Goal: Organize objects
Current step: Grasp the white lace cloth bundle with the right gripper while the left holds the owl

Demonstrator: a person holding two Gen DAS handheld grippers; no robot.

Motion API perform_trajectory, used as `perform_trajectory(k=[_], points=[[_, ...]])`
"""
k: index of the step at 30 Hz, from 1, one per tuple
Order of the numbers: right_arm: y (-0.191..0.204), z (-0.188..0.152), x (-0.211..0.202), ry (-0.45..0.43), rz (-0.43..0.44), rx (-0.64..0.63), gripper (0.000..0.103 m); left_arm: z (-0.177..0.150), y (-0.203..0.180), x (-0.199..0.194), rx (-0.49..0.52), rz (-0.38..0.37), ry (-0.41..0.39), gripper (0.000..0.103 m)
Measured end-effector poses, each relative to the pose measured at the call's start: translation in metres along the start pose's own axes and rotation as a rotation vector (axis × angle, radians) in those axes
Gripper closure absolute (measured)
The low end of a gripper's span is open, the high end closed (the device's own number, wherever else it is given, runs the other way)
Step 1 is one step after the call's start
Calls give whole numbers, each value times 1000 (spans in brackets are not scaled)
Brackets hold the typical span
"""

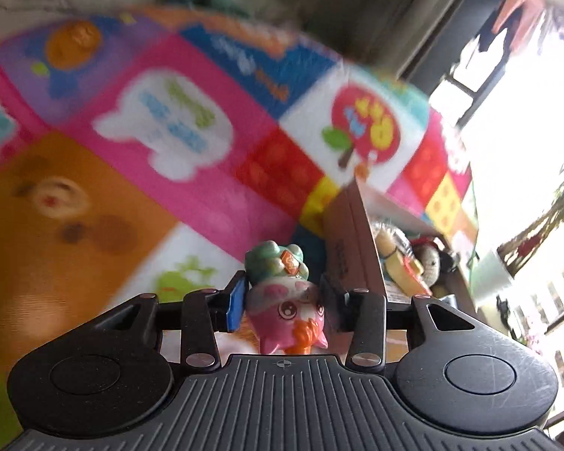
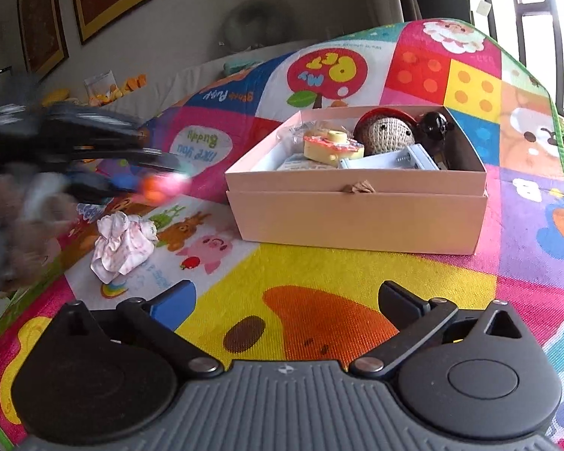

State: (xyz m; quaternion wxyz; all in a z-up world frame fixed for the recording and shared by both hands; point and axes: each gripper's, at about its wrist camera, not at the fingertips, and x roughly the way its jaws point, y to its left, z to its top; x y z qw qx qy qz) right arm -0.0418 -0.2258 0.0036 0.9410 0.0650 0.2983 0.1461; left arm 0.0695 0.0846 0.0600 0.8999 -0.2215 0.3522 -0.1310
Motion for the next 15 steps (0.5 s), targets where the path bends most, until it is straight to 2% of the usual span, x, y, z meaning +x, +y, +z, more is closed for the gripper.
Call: perform_trajectory(k=[2,4,6,8,11,15], points=[[0,0,2,9,-4,-1,0,-7,17,-31,-11,33,-57,57],[2,1,6,36,-11,-9,0,-20,32,-57,-3,112,-95,57],[6,3,14,83,-25,-31,0,-36,43,-74,22,177,-93,57],[16,4,19,104,-40,-68,0,-51,54,-88,27,201,-89,57],[41,13,25,117,52,-102,0,-66,72,-103,-23,231,-124,57],[99,28,45,108,175,-217,0,-68,92,-107,-113,214,-155,57]])
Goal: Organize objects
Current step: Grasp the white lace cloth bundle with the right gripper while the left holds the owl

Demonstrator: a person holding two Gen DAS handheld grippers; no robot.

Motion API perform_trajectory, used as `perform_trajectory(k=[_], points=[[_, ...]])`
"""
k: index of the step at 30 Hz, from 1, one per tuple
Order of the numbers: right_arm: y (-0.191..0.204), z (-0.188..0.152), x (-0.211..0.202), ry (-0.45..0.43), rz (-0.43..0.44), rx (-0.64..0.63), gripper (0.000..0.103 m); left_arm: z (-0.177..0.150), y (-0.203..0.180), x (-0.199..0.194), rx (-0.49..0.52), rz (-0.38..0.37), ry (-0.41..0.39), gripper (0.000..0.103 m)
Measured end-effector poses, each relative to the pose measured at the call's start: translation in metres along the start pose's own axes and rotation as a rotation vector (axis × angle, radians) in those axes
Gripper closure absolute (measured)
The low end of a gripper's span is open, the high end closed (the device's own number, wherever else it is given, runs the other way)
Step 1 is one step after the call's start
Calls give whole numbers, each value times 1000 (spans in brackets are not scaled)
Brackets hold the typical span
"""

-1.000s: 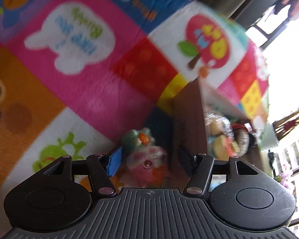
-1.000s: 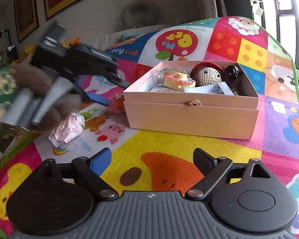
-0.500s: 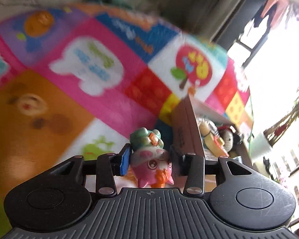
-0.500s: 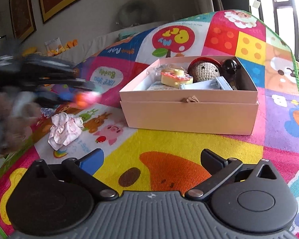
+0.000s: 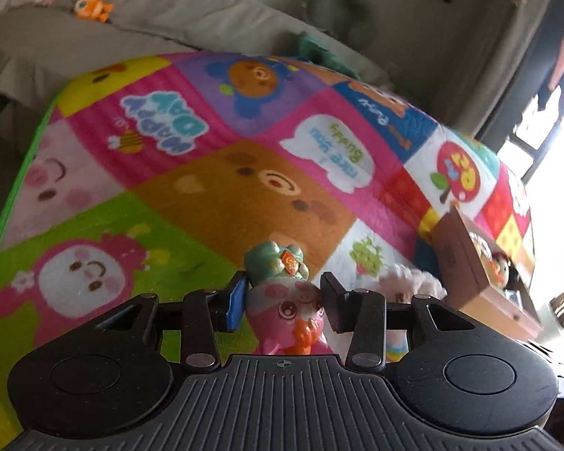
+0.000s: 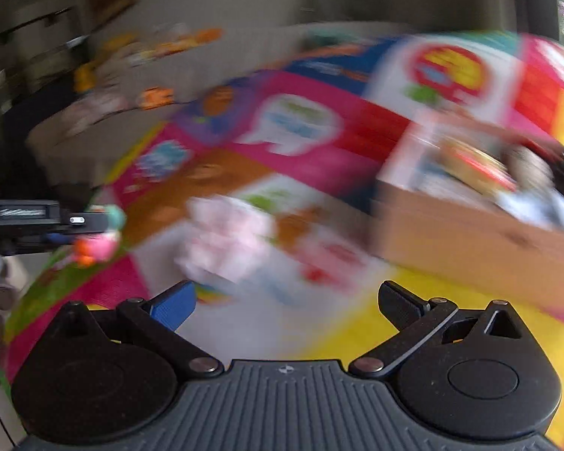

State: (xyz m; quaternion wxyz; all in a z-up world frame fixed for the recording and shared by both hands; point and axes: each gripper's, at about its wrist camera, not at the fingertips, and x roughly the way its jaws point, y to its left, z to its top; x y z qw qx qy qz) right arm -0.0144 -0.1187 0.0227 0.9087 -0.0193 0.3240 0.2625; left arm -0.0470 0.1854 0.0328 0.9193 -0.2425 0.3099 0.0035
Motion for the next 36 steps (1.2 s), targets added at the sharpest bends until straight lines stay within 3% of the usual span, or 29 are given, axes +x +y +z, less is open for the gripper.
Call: perform_trajectory(k=[2,4,6,7,9,10,14,18,22,25,27,29,36], points=[[22,10,21,3,16,-49,3,0,-1,0,16,-6,0,57],[36,16,43,30,12,-61,14,-2,-1,-2,24,-24,-1,57],[40,19,63,67,4,-45,37,-5,0,-3,26,-38,-1,57],[41,19,68,72,-9,-39,43,-7,-1,-2,32,-43,-1,57],[41,20,64,55,-27,-56,66,-11,-5,1,43,-56,9,57],[40,20,57,48,-24,-64,67,-12,-7,4,47,-70,17,57],[25,12,17,4,-36,-95,71,-22,-32,13,106,-155,62,57],[-5,-7,-26,20,-73,-67,73,-41,-68,24,189,-252,131,57],[-33,-39,-61,39,-131,6,73,-63,-100,36,273,-291,191,57],[-49,-58,-77,32,-211,37,73,-73,-119,38,351,-284,193,57],[-59,-65,-85,22,-260,59,62,-75,-125,39,378,-265,193,57],[-67,-69,-91,5,-296,83,44,-72,-126,39,377,-257,195,57],[-53,-51,-83,-60,-201,46,32,-49,-112,29,327,-181,127,57]])
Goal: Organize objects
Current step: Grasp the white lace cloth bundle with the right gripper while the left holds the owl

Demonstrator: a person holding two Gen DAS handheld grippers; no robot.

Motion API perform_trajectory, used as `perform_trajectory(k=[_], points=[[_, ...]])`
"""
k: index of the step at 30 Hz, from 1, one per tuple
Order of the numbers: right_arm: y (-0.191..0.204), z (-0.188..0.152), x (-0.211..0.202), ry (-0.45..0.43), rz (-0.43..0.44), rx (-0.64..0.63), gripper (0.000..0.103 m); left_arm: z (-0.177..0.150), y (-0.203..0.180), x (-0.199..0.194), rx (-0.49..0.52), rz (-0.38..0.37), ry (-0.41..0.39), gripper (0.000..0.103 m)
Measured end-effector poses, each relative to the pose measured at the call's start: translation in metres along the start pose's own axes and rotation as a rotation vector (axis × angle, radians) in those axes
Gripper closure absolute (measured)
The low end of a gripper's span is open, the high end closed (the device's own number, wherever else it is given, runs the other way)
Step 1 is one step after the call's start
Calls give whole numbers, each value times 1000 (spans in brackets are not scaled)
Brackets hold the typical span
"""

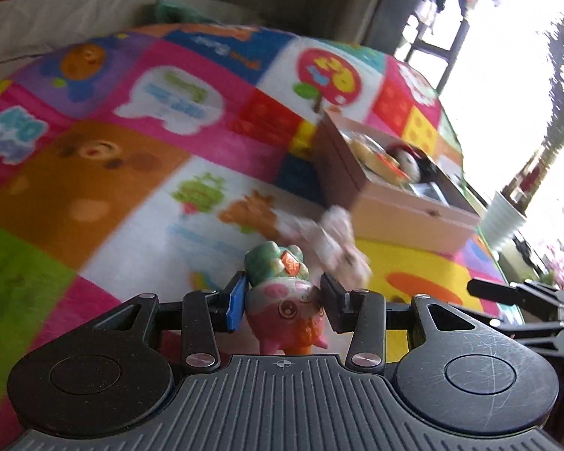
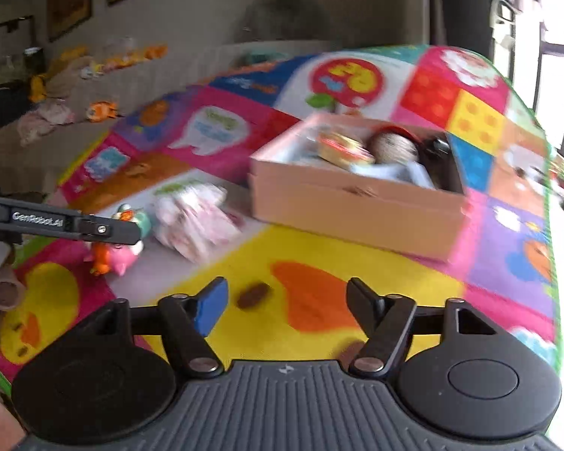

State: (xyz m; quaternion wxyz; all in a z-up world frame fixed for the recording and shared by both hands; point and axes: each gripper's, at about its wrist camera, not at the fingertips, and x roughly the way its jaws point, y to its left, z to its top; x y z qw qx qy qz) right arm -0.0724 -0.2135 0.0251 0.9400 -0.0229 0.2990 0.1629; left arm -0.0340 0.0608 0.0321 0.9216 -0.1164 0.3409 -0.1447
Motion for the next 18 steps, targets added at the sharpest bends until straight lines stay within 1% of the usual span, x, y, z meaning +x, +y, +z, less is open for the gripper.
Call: perform_trajectory(k=[3,6,12,13,15,18], points=[[21,11,19,1,51,-50,31,6,13,-10,-29,29,-24,56],[45,19,44,21,94,-126,31,9,24,-16,-57,52,-35,57],[80,28,84,40,84,-257,31,3,38,-13,-92,55,-8,56],[84,31,89,39,84,-267,34,2,38,-12,-95,52,-2,56],[87,36,94,34,74,-265,63,0,38,-9,-98,46,6,56],[85,44,92,36,71,-241,72,-1,36,-9,-94,40,10,56]])
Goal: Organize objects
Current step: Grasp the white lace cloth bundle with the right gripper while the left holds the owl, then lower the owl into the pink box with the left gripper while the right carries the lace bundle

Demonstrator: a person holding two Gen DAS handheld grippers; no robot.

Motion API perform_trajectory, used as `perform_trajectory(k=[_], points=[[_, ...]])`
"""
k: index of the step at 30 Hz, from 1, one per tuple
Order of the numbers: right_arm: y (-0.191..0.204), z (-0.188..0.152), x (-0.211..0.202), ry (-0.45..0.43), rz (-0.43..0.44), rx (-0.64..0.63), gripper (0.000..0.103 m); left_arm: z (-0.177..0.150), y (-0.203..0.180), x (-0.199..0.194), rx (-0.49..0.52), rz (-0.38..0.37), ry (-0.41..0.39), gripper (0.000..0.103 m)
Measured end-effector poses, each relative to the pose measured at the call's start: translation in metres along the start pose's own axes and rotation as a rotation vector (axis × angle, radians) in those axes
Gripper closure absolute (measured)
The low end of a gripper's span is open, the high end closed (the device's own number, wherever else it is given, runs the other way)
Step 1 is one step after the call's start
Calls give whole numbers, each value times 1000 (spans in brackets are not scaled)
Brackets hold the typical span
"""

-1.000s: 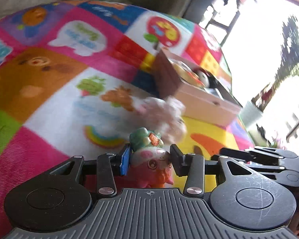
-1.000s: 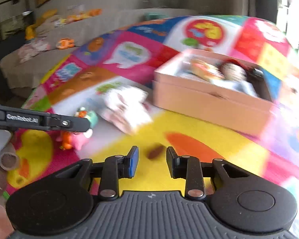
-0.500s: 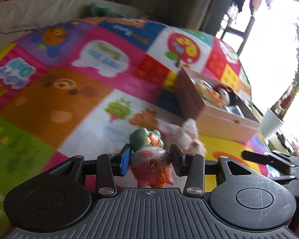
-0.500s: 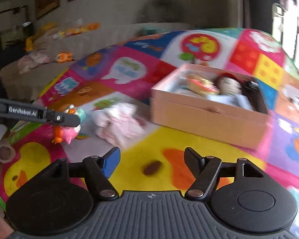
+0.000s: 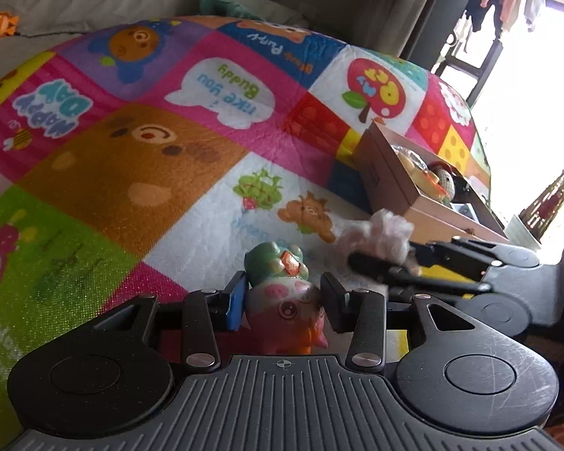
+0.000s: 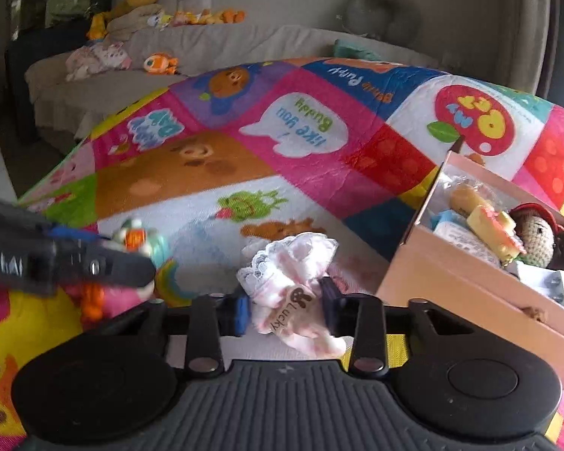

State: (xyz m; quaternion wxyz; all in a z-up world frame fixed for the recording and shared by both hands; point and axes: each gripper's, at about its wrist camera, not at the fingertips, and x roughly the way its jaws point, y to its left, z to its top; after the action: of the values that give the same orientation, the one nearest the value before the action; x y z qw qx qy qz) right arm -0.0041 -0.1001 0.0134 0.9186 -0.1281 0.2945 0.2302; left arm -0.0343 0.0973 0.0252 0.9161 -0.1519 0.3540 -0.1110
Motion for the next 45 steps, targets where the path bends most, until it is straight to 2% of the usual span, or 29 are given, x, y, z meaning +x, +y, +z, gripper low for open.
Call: perform_trajectory(k=[5,9,14,18,20,23,24,26,29,33,38,42,45], points=[[-20,-12,-42,-33,18,64,74,-1,-7,1,12,-11,13,57],[-49,-35,-87,-63,-16,140,74,10,-32,9,55,-90,37,57],[-83,-64,-120,-88,-129,227,74,46,-98,28,218,-202,-14,57],[-98,-77,-127,-110,-139,302,74,79,-147,65,290,-238,-51,56],[-103,-82,-127,-118,-132,327,74,89,-160,91,288,-228,-34,54],[-107,-90,-129,-121,-125,349,74,94,-167,135,291,-134,88,53],[-108,-92,-130,-122,-127,353,74,94,-166,142,280,-123,112,55],[-111,-95,-131,-125,-133,361,74,95,-163,137,271,-112,77,57],[-118,-99,-128,-115,-141,377,74,99,-150,115,205,-161,-42,57],[-123,-101,-120,-80,-141,397,74,98,-132,96,141,-196,-97,58],[-131,-78,-121,-70,-126,375,74,76,-106,90,92,-230,-137,58],[-157,-19,-117,-104,-114,351,74,63,-78,98,24,-260,-148,58],[-181,37,-90,-95,-149,330,74,58,-55,105,-50,-291,-145,58]])
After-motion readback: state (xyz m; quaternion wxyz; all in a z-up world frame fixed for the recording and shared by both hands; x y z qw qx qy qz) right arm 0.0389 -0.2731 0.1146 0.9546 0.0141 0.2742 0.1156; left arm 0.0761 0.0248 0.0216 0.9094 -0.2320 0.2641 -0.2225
